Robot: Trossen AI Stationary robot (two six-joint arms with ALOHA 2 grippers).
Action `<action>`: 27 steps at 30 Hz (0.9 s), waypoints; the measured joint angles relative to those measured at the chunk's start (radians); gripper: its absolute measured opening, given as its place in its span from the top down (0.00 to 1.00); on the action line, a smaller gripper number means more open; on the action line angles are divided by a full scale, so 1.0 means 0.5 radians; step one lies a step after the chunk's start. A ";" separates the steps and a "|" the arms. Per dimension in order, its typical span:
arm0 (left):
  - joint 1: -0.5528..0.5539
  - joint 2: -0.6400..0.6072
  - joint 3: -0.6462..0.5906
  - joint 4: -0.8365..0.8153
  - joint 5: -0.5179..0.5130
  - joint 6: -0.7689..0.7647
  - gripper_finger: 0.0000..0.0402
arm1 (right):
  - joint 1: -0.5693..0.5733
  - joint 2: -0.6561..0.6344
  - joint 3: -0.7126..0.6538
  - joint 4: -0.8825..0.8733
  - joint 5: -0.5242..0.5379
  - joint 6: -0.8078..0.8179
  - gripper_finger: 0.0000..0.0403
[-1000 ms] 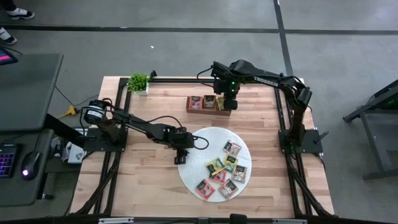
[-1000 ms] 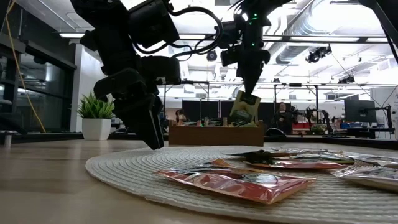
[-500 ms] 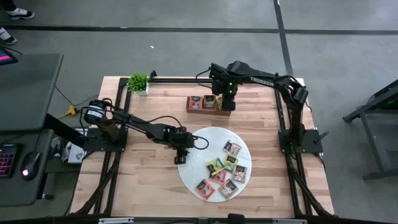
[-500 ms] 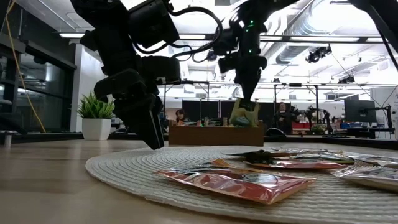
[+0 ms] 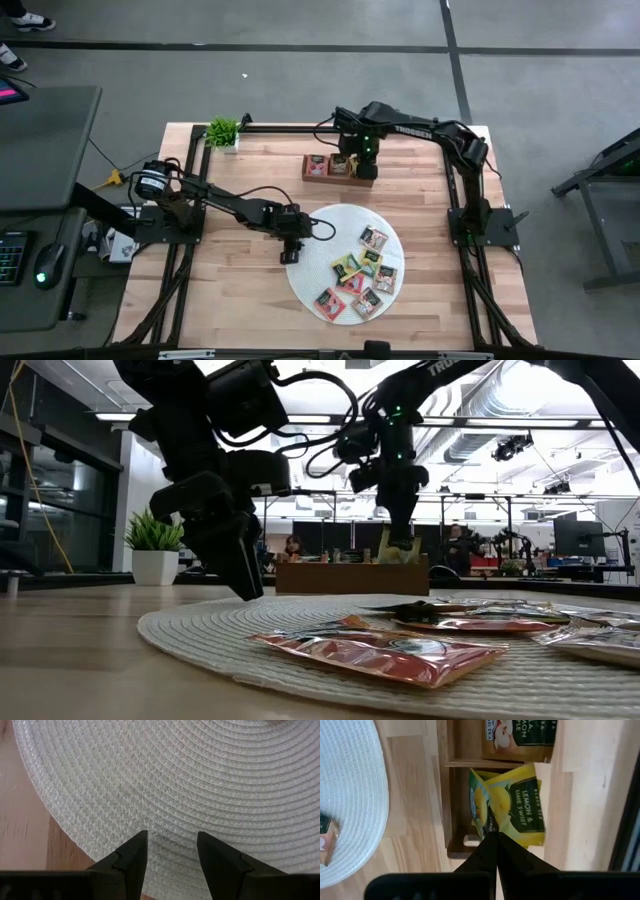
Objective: Pick & Place Tea
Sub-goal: Put the yellow tea bag into the right section of the wooden organizer
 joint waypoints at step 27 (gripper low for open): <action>0.000 0.000 0.000 -0.009 0.005 0.000 0.58 | 0.040 0.132 0.000 0.152 0.284 0.016 0.88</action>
